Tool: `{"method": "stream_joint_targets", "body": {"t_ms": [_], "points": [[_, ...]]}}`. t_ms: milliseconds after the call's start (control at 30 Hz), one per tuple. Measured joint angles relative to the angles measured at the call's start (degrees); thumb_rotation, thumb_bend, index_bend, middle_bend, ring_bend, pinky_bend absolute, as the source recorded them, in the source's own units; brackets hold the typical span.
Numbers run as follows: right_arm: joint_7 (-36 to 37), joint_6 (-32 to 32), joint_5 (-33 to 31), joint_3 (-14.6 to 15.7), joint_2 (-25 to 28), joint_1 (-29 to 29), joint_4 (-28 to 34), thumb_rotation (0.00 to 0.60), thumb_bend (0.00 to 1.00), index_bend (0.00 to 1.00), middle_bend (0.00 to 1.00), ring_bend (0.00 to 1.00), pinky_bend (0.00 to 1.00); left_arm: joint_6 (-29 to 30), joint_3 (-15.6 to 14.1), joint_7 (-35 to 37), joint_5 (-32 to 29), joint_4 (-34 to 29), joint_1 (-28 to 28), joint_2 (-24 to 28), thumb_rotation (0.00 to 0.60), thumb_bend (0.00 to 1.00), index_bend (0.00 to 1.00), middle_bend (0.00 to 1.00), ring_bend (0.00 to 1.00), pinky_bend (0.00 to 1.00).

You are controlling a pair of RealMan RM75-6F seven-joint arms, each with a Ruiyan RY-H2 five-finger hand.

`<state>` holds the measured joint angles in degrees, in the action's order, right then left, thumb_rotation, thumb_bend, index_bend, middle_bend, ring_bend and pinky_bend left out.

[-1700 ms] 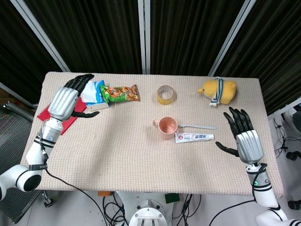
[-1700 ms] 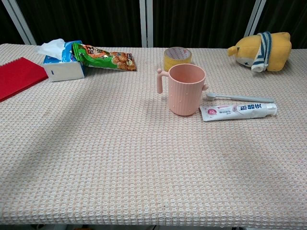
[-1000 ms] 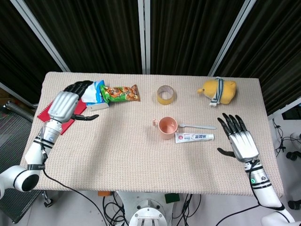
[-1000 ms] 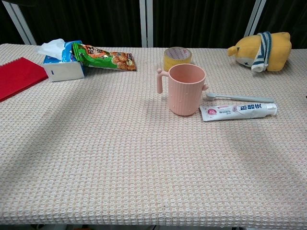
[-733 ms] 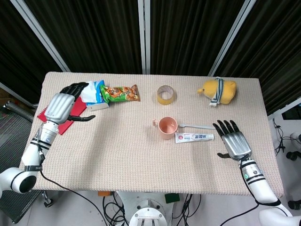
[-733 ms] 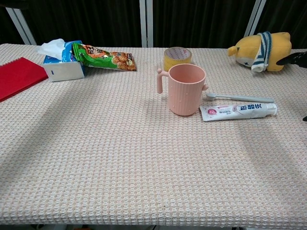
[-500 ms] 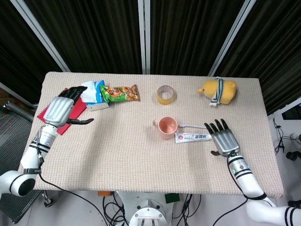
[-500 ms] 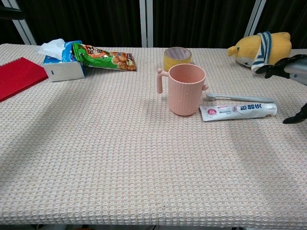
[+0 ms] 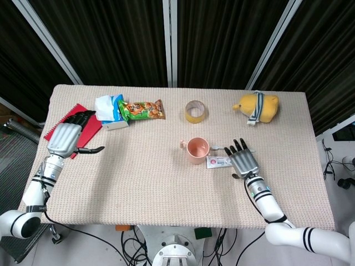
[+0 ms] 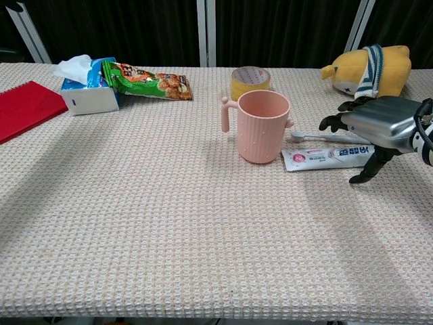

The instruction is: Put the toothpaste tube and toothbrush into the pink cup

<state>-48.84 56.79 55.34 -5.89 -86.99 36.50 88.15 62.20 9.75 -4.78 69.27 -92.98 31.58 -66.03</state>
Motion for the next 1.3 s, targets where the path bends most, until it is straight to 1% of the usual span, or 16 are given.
{"method": "stream_joint_targets", "body": {"t_ms": [133, 233, 267, 500, 733, 900, 1167, 1200, 1300], "points": [[0.14, -0.19, -0.63, 0.13, -1.23, 0.84, -1.54, 0.538, 0.38, 0.27, 0.32, 0.0, 0.0, 0.09, -0.21, 1.12, 0.26, 0.96, -0.43, -0.27, 0.271, 0.02, 0.08, 0.1, 0.09, 0.2], [0.64, -0.19, -1.0, 0.17, -1.73, 1.38, -2.13, 0.54, 0.44, 0.3, 0.36, 0.0, 0.0, 0.03, -0.3, 1.88, 0.37, 1.57, -0.64, -0.65, 0.274, 0.04, 0.08, 0.1, 0.09, 0.2], [0.82, -0.19, -1.02, 0.25, -1.77, 1.52, -2.2, 0.54, 0.44, 0.3, 0.36, 0.0, 0.0, -0.05, -0.35, 2.14, 0.39, 1.84, -0.68, -0.79, 0.276, 0.04, 0.08, 0.1, 0.09, 0.2], [2.12, -0.17, -0.69, 0.61, -2.1, 2.1, -2.91, 0.541, 0.44, 0.33, 0.38, 0.0, 0.0, -0.75, -0.78, 3.8, 0.79, 3.77, -1.07, -1.61, 0.28, 0.04, 0.08, 0.1, 0.09, 0.2], [2.48, -1.45, -2.41, 0.15, -2.88, 3.73, -3.24, 0.541, 0.45, 0.33, 0.38, 0.0, 0.0, -0.63, -0.74, 4.41, 1.18, 4.03, -1.4, -1.43, 0.275, 0.04, 0.08, 0.1, 0.09, 0.2], [2.74, -1.52, -2.59, -0.08, -3.4, 4.76, -3.1, 0.542, 0.48, 0.33, 0.38, 0.0, 0.0, -0.78, -0.69, 4.6, 1.17, 4.03, -1.56, -1.16, 0.276, 0.04, 0.08, 0.1, 0.09, 0.2], [1.94, -1.54, -3.85, 0.44, -3.75, 5.81, -3.24, 0.544, 0.48, 0.34, 0.4, 0.0, 0.0, -1.1, -0.54, 4.47, 1.18, 4.09, -1.44, -1.34, 0.276, 0.05, 0.08, 0.1, 0.09, 0.2], [1.81, -1.57, -4.08, 0.52, -3.79, 5.92, -3.27, 0.547, 0.48, 0.34, 0.4, 0.0, 0.0, -1.21, -0.55, 4.46, 1.15, 4.16, -1.41, -1.42, 0.276, 0.04, 0.08, 0.1, 0.09, 0.2], [1.6, -1.59, -4.87, 0.65, -3.92, 6.25, -3.28, 0.587, 0.49, 0.36, 0.43, 0.01, 0.0, -1.43, -0.59, 4.53, 1.09, 4.37, -1.39, -1.64, 0.276, 0.04, 0.08, 0.1, 0.09, 0.2]]}}
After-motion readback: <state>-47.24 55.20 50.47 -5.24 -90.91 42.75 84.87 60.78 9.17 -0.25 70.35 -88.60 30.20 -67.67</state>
